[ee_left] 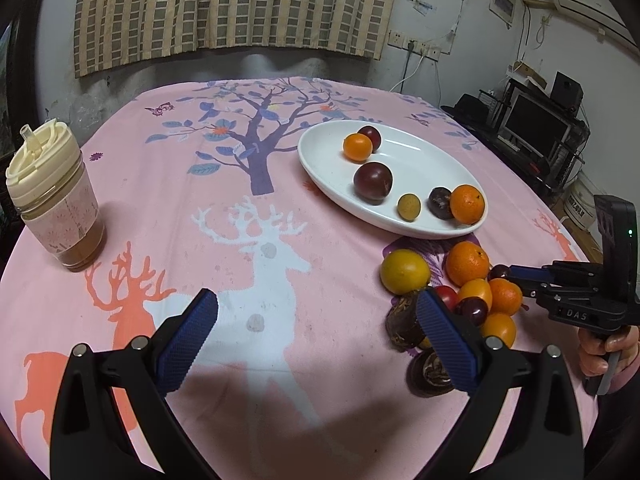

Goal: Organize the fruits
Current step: 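Grasp a dark cherry with the right tool while the left tool grasps a mangosteen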

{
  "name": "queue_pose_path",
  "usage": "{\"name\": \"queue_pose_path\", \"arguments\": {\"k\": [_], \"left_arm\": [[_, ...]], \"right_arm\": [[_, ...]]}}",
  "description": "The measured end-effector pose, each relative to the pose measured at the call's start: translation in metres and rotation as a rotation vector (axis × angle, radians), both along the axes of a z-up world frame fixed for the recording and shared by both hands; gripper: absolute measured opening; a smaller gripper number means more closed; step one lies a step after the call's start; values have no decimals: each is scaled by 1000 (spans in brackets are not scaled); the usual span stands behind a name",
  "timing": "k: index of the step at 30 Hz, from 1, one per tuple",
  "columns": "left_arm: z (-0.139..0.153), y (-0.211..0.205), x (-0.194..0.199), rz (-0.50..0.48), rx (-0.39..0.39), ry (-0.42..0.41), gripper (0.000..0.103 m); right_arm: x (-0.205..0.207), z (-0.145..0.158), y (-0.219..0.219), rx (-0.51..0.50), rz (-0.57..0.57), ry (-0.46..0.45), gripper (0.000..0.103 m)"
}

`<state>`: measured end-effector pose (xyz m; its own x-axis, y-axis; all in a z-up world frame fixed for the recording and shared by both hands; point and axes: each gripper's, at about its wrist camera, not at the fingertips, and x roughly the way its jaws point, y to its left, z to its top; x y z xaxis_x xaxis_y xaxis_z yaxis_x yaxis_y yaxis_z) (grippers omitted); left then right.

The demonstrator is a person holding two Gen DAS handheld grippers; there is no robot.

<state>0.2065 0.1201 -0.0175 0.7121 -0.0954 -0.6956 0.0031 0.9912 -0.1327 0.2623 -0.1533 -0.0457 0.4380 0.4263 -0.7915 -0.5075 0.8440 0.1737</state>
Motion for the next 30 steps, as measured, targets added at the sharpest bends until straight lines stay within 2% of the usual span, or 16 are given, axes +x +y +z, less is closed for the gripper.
{"name": "queue_pose_path", "arguments": {"k": [4,7,8,9,10,14,17,25,30], "left_arm": [[-2,-5,-3,-44,-4,10,98],[-6,-19,-7,-213,-54,59,95],[-6,-26,-10,-268,-55,63,92],[-6,-32,-14,-318,-47,64,81],[-7,-42,-18,-372,-26,64,77],[-19,-71,-27,-480,70,89,61],[-30,-82,-25,-493,129,118,56],[-36,-71,-14,-435,90,153,52],[-39,-72,-8,-441,76,173,48]], "right_arm": [[3,1,-7,58,-20,38,28],[0,12,-19,135,-47,20,28],[-1,14,-21,149,-51,16,28],[-2,15,-24,165,-54,18,28],[-3,15,-25,172,-54,21,28],[-3,17,-23,166,-52,16,28],[-5,19,-22,170,-43,7,28],[-8,22,-19,169,-33,-4,28],[-10,21,-17,163,-26,-9,28]]}}
